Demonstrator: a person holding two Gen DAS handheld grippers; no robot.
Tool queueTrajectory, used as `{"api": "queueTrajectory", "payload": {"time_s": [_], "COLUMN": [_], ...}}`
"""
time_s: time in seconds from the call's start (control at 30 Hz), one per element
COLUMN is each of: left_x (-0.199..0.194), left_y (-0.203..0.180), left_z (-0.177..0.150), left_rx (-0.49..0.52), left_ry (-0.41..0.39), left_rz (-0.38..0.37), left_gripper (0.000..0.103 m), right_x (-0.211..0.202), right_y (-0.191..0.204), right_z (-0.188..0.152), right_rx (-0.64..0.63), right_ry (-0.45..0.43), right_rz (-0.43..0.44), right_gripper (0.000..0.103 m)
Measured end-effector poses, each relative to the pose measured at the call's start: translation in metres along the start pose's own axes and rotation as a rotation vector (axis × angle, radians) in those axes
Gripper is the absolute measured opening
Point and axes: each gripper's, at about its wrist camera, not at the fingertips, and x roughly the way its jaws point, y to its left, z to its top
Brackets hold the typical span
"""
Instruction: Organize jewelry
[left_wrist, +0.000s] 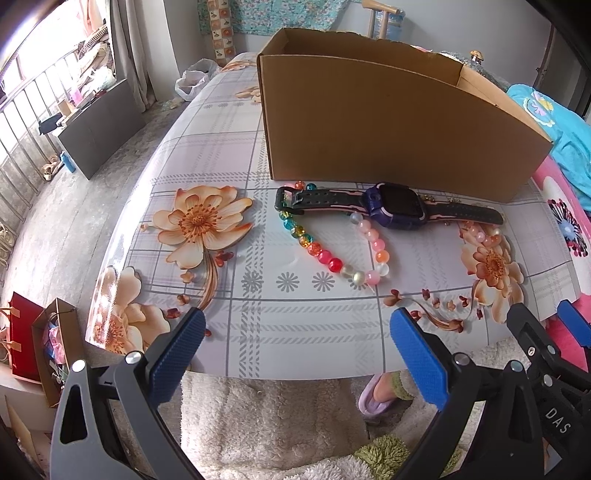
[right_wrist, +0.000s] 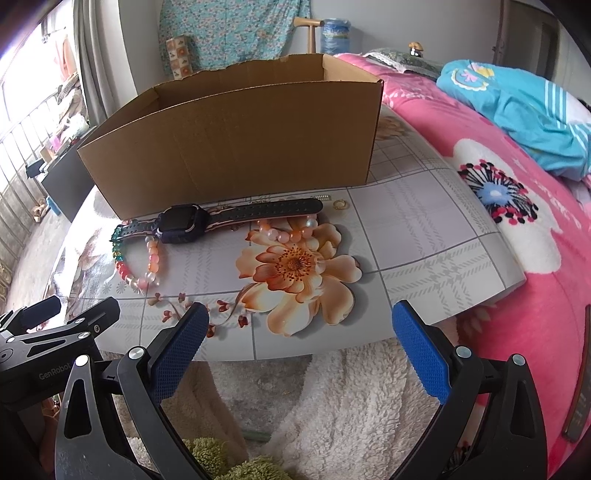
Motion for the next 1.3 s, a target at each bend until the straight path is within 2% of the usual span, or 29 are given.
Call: {"api": "queueTrajectory", "payload": {"time_s": [0.83,1.17,1.3], "left_x": [0.01,0.016,0.017], "left_y": [-0.013,0.005,0.013], "left_z": [-0.001,0.006,0.009], "left_rx": [0.024,0.006,0.0], "left_ry": [0.013,0.004,-0.003], "left_rz": [0.043,0.091,0.063], "left_gripper": [0.098,0.098,0.097], "right_x": [0.008,0.011,0.014], "right_y": [-0.004,-0.004,0.003], "right_z": [0.002,0.007,0.011], "right_rx": [0.014,-0.021,-0.068], "right_ry": [0.012,-0.034,-0.044], "right_rz": [0.02,0.067,0.093], "right_gripper": [0.095,0.095,0.095]}}
